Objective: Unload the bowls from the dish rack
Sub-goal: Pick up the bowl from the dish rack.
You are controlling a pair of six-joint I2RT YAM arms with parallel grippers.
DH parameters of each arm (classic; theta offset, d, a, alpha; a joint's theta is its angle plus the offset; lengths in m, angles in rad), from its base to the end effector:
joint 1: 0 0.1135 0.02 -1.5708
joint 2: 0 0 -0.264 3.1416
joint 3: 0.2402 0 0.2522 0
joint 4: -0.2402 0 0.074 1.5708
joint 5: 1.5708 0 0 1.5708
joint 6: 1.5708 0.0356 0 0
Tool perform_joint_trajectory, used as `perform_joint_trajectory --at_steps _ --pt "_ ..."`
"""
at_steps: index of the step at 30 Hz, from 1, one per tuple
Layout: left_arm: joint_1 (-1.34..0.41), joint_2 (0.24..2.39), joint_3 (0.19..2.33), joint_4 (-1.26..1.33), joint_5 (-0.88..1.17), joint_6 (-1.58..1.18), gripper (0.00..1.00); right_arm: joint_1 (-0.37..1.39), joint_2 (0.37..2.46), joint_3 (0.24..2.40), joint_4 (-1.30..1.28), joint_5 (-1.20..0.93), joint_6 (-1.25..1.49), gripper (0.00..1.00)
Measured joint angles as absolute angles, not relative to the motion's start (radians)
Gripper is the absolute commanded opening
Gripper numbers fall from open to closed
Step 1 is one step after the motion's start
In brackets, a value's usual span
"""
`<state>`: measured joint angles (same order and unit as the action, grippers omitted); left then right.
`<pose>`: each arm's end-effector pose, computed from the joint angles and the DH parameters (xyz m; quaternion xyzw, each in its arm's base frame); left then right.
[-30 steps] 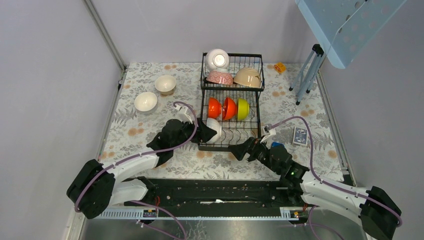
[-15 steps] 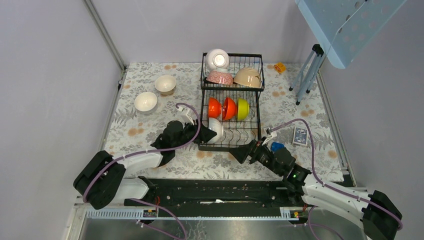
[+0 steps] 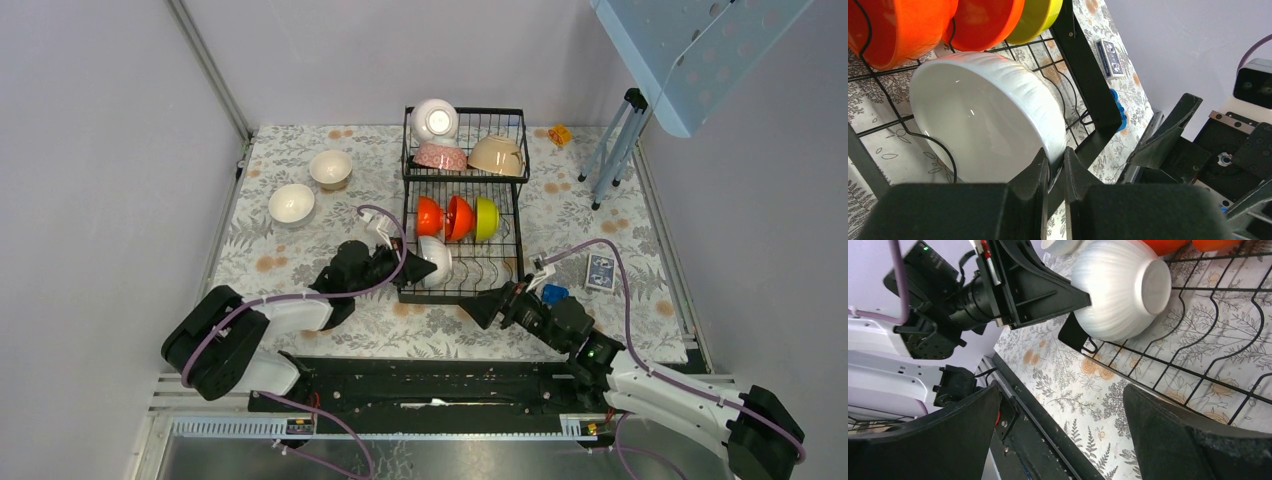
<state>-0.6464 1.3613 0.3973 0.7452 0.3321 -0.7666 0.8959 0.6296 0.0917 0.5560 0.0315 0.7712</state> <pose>0.1999 -0.1654 0.1813 0.0570 0.7742 -0.4987 0.3857 0.0992 0.1221 0.1970 -0.0324 0.6999 0.5207 0.4877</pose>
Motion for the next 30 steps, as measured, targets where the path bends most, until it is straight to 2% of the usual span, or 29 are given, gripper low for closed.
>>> perform_joint_trajectory --at_steps 30 --pt "-0.656 1.289 0.324 0.948 0.393 -0.818 0.00 0.896 0.484 0.120 0.379 0.013 0.654 1.00"
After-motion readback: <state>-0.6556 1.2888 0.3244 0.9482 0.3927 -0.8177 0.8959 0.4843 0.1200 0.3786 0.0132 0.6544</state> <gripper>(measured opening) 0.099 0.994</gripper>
